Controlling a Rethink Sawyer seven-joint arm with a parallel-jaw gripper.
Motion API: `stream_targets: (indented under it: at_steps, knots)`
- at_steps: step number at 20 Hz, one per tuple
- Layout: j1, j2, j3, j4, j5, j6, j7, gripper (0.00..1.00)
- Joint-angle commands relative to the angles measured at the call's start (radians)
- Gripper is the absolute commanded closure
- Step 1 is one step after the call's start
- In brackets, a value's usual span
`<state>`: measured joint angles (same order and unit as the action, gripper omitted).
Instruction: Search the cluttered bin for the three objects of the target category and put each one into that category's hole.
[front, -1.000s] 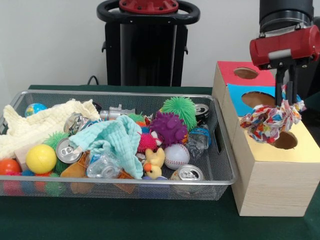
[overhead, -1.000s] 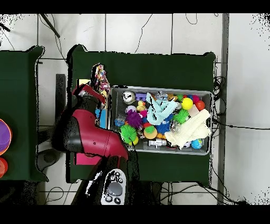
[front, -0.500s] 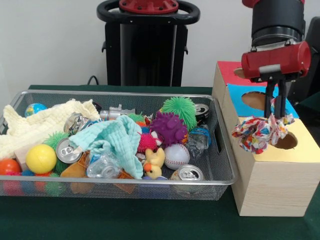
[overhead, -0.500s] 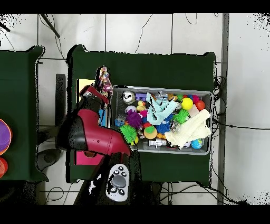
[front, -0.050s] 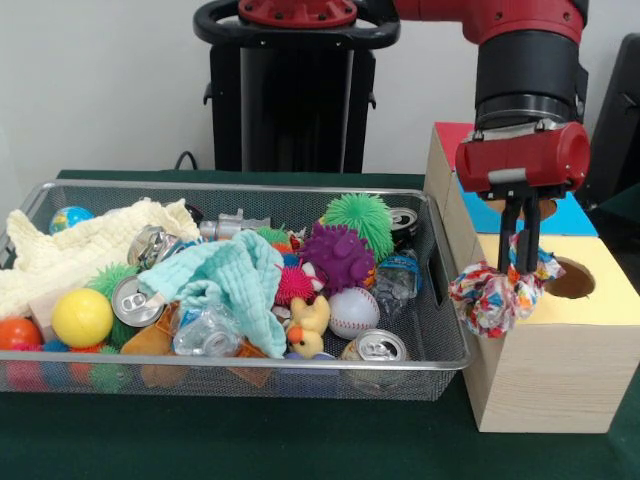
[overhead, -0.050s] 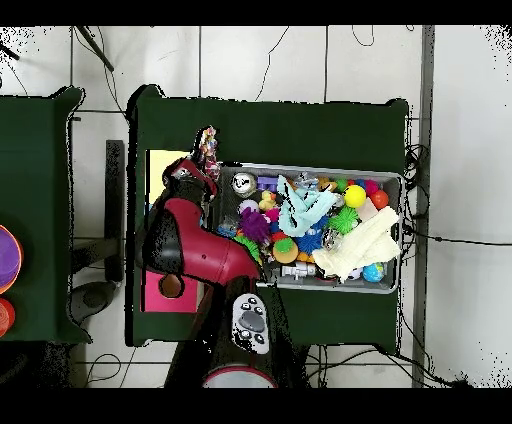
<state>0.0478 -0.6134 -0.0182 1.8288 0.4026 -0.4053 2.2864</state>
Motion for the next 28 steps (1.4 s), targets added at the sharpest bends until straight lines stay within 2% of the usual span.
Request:
stream_targets:
  at_steps: [1,5,12,16,19,28]
  knots:
    - [-0.057,0.033,0.147,0.053,-0.005,-0.017,0.325,1.0]
    - [-0.036,0.033,0.131,0.053,0.035,-0.001,0.308,1.0]
    - [-0.022,0.013,0.118,0.066,0.05,0.012,0.307,1.0]
    - [0.002,-0.061,0.09,0.104,0.085,0.065,0.296,1.0]
    - [0.002,-0.114,0.098,0.137,0.101,0.14,0.288,1.0]
    - [0.037,-0.114,0.091,0.145,0.119,0.128,0.265,1.0]
